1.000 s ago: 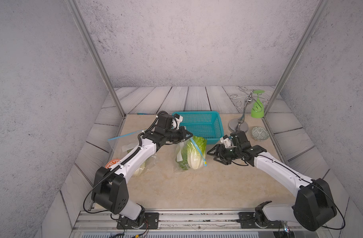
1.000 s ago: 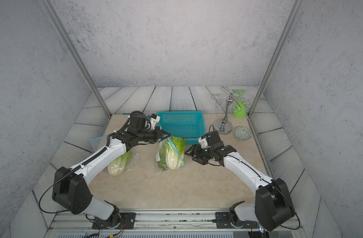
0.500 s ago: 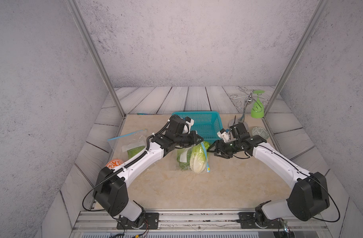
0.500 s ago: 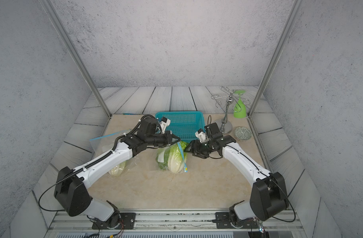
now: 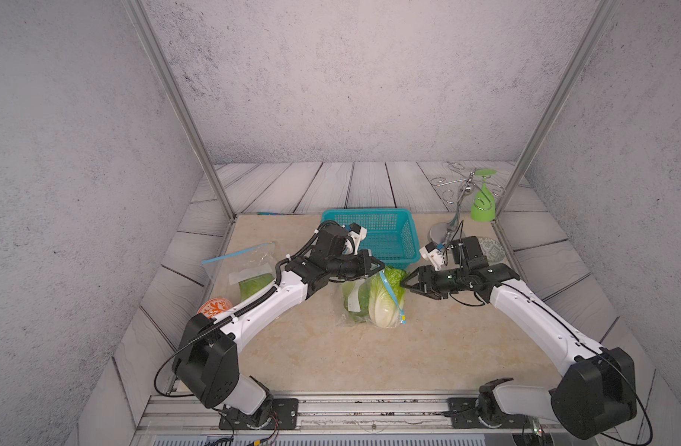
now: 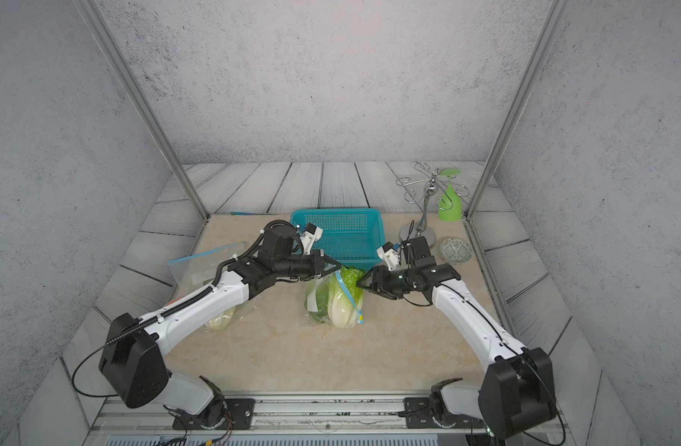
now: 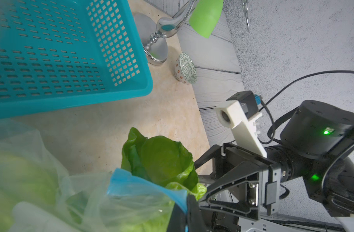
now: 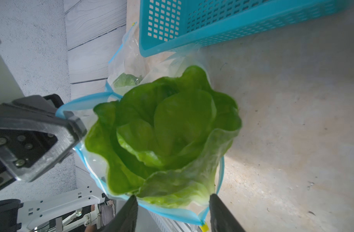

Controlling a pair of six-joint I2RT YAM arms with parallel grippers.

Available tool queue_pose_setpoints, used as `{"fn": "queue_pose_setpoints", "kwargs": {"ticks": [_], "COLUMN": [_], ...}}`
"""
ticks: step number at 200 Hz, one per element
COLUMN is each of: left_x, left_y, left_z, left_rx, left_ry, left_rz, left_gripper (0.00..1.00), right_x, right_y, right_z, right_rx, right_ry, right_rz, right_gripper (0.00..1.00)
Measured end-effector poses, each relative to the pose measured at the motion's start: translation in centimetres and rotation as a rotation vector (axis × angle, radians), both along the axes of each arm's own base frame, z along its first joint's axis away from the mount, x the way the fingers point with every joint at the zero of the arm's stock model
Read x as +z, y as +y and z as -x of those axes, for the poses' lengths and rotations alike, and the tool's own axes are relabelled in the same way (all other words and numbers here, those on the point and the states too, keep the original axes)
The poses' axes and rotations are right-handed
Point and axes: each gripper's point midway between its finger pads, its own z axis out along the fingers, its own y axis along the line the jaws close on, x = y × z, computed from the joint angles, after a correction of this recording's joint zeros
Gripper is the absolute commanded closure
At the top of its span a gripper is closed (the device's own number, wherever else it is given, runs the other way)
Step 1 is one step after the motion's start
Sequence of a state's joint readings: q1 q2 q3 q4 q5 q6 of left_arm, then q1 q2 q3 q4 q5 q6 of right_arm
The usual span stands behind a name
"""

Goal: Put the chinese cabbages into a zipper bag and zip it
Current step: Adjust the zipper food storage bag at the center of the board.

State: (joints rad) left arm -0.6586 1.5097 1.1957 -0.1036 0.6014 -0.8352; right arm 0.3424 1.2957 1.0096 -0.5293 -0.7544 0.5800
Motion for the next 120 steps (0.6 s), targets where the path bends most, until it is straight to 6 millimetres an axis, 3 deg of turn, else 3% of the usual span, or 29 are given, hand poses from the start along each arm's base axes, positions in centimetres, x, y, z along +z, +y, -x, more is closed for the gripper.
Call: {"fn": "queue_pose_setpoints", "kwargs": {"ticks": [30,55,90,105,120], "left_x": [-1.3,-1.9,-2.5,-2.2,-1.4], "left_y": [-1.1,-1.4,-1.2,-1.2,-1.2], "left_z": [-0.2,0.0,0.2,0.2,0.2], "left_rx": [-0.032,-0.044,-0.037,-0.037,-0.034], "left_ry": [0.033,0.044,0.061,0.057,0.039], "left_rz": [-0.016,-0.034,-0.055,-0.050,-0.034], "left_gripper": [1.00,1.00,1.00,1.00,1.00], "right_x": [0.1,-1.1,-3.9,-3.5,-2.2], "right_y": [3.1,5.2,6.1,6.1,6.3], "right_z": [0.3,0.4,-0.4,-0.5,-0.8], "right_rx": [0.057,0.069,0.014,-0.002,-0.005], "right_ry": [-0.035,0.010,0.147,0.163,0.156], "right_rz": [-0.025,-0.033,-0.020,-0.013,-0.017], "right_gripper": [0.70,0.79,0.75,0.70,0.57]}}
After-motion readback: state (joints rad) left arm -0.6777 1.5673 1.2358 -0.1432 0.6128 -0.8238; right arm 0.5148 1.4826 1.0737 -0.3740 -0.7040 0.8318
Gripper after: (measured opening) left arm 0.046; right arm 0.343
